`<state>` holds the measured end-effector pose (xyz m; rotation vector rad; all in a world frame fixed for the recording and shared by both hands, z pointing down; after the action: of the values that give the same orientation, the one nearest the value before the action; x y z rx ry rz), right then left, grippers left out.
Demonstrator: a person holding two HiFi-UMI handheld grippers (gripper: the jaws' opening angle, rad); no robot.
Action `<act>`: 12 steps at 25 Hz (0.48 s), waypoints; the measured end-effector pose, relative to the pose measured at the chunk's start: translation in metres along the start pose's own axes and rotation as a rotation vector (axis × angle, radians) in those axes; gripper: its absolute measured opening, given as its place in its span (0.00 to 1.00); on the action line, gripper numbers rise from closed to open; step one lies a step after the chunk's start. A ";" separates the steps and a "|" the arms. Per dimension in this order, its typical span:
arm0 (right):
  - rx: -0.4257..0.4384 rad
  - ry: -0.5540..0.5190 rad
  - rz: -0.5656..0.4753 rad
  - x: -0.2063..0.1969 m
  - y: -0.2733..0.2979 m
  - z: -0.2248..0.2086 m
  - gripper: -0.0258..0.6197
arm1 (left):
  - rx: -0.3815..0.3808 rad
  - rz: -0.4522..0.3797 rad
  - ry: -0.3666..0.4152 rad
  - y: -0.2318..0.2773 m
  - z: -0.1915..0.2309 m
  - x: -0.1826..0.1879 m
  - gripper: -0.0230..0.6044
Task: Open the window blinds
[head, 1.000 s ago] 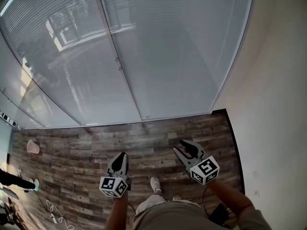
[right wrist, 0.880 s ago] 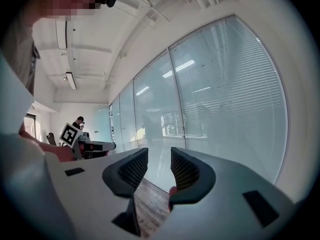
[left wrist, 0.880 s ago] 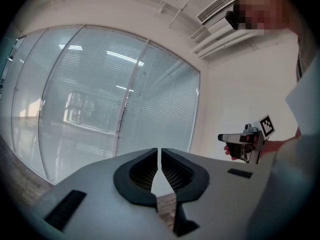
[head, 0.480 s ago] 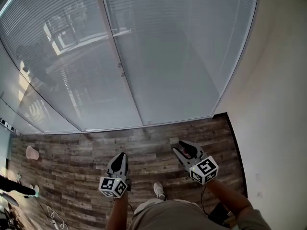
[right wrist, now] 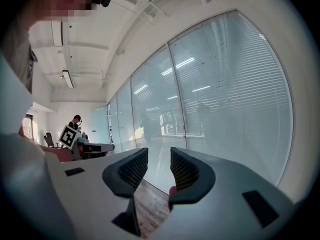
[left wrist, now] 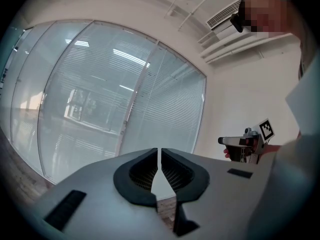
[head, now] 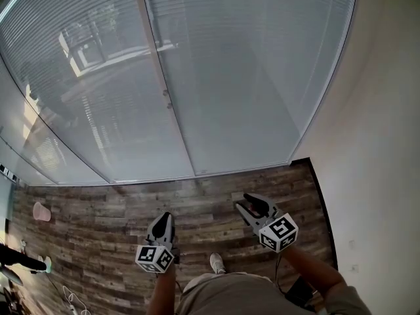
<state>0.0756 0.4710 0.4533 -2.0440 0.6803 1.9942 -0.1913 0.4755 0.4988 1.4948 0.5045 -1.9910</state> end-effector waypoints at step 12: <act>0.012 -0.023 -0.008 0.006 0.053 0.014 0.25 | 0.007 -0.013 -0.006 -0.004 0.050 0.010 0.06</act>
<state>0.0386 0.4301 0.4555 -2.0111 0.6763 2.0011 -0.2321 0.4455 0.5035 1.4935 0.5063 -2.0084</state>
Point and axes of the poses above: the fingertips, and each gripper's own axes: y forward along the fingers, z to its left, x out of its top, the point moved 3 cm from there along -y, backward along the fingers, and after that the axes turned 12 degrees about -x, right-handed, at the moved point
